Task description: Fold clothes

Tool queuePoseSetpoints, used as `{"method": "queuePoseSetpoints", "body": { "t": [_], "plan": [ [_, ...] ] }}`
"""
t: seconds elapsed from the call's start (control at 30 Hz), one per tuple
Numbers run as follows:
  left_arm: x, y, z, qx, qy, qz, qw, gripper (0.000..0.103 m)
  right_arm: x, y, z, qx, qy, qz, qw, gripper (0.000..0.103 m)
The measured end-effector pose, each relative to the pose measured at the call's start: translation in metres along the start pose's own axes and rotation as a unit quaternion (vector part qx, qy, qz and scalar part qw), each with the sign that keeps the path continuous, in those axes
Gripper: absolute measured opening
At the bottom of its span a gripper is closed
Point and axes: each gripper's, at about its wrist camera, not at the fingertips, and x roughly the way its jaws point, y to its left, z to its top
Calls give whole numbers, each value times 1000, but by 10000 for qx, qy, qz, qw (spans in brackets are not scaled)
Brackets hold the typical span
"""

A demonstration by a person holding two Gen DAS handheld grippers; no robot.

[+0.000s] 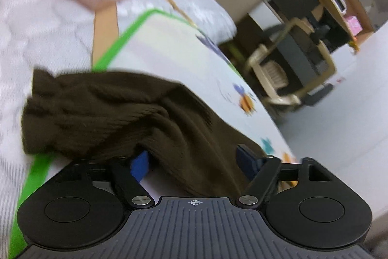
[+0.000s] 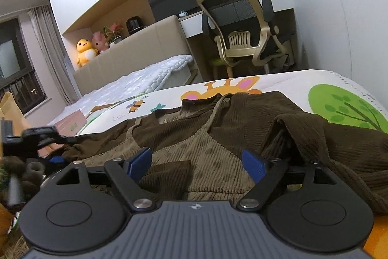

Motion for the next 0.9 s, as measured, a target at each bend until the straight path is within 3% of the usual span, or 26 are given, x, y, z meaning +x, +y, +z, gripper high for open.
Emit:
{"method": "queuePoseSetpoints", "body": {
  "t": [0.07,0.13,0.2,0.27,0.33,0.37,0.47,0.57,0.63,0.7,0.73,0.87,0.9],
  "plan": [
    [5,-14,1,770,-361,461,9953,44,0,-1,0,19,-9,14,10000,83],
    [10,-33,-2,1540,-646,764,9830,27,1,-1,0,25,-7,39,10000,83],
    [13,-52,-3,1962,-787,800,9741,23,1,-2,0,44,2,59,10000,83],
    [7,-79,-9,2458,-1064,610,9615,20,2,-3,0,71,13,70,9999,83],
    [0,-109,-19,3054,-1339,339,9422,20,2,-4,1,98,25,74,9999,83],
    [-3,-127,-29,3427,-1432,146,9283,20,3,-4,1,112,30,76,9999,83],
    [-8,-164,-65,4238,-1118,-585,8969,20,3,-6,1,170,36,71,9998,83],
    [-10,-178,-102,4838,-276,-1245,8658,26,4,-7,1,201,43,85,9998,84],
    [-13,-179,-123,5124,198,-1555,8443,45,4,-7,2,216,47,101,9997,85],
    [-20,-173,-135,5245,420,-1687,8334,56,4,-8,2,231,52,116,9997,85],
    [-22,-171,-133,5154,483,-1722,8381,62,5,-8,2,237,55,121,9996,86],
    [-27,-159,-106,4265,576,-1748,8856,74,5,-8,1,245,60,128,9996,86],
    [-26,-156,-98,3922,570,-1720,9018,79,5,-8,1,243,61,127,9996,86]
  ]
}}
